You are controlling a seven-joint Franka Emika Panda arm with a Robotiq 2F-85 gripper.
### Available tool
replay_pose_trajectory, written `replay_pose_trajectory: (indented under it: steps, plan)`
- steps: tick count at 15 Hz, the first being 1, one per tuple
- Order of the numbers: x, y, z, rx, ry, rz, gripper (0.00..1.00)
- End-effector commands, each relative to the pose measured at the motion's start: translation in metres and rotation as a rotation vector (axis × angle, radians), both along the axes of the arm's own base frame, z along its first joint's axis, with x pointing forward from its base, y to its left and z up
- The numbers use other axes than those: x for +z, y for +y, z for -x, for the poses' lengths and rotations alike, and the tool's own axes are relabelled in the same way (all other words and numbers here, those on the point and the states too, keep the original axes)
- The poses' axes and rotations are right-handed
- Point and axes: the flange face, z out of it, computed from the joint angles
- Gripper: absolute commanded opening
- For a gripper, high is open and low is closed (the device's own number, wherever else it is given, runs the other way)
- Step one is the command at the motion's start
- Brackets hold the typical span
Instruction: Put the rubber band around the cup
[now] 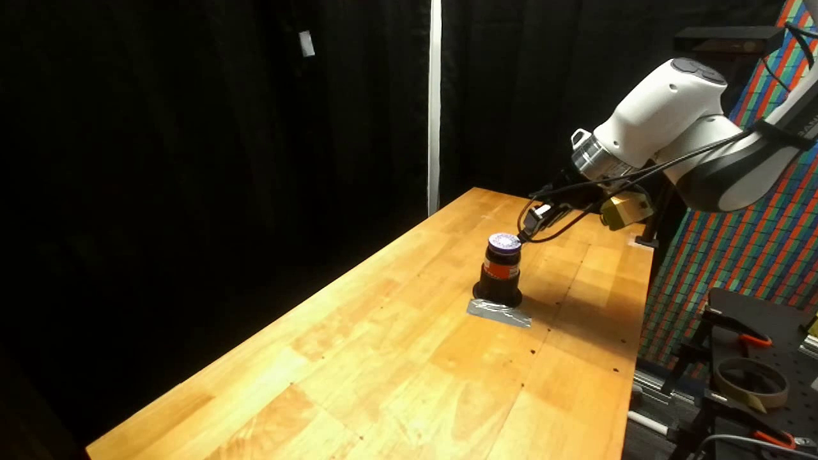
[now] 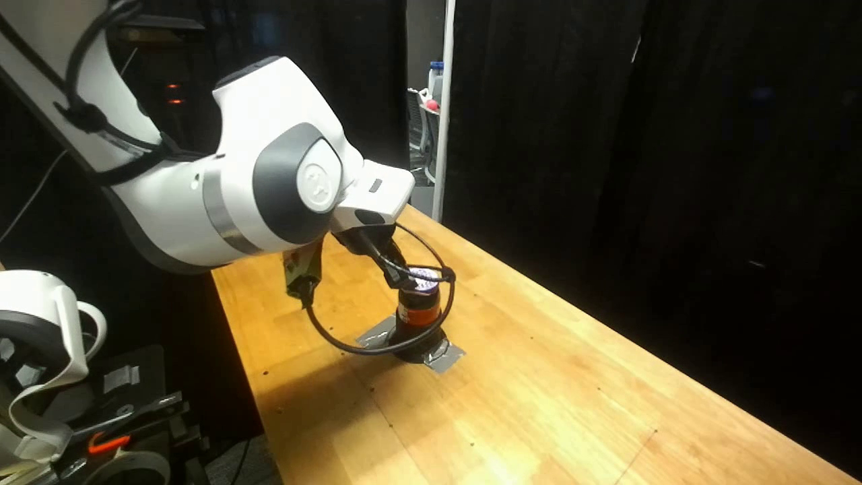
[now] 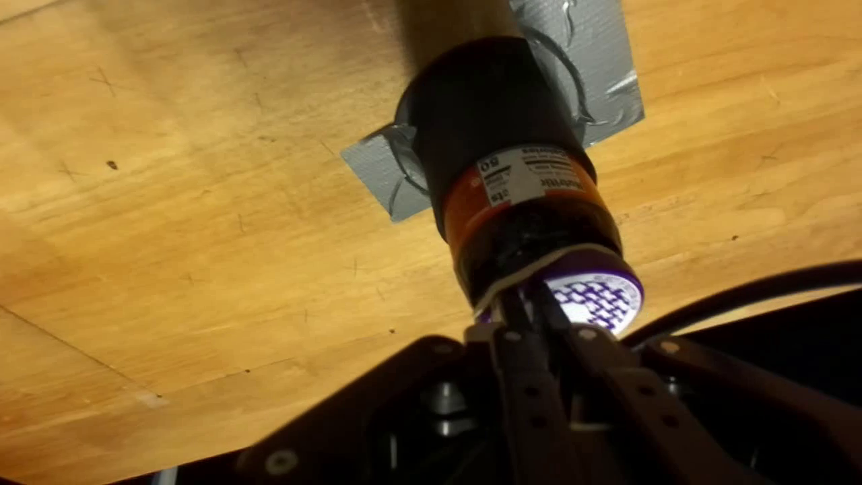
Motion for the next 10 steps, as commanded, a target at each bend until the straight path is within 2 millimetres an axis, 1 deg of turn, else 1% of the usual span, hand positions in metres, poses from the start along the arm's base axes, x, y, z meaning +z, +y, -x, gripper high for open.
replay_pose_trajectory:
  steps: [1, 3, 5, 6, 7, 8, 9, 10]
  plan:
    - [0.011, 0.013, 0.001, 0.028, -0.063, -0.071, 0.11]
    - [0.012, 0.015, -0.001, 0.04, -0.09, -0.083, 0.1]
    - [0.008, 0.02, 0.003, 0.042, -0.078, -0.072, 0.1]
    - [0.002, 0.03, 0.018, 0.045, -0.027, -0.072, 0.36]
    - [0.0, 0.045, 0.045, 0.079, 0.039, -0.062, 0.36]
    - [-0.002, 0.061, 0.065, 0.098, 0.072, -0.064, 0.42]
    - [-0.006, 0.076, 0.086, 0.135, 0.115, -0.061, 0.48]
    - [-0.009, 0.094, 0.104, 0.141, 0.15, -0.047, 0.58]
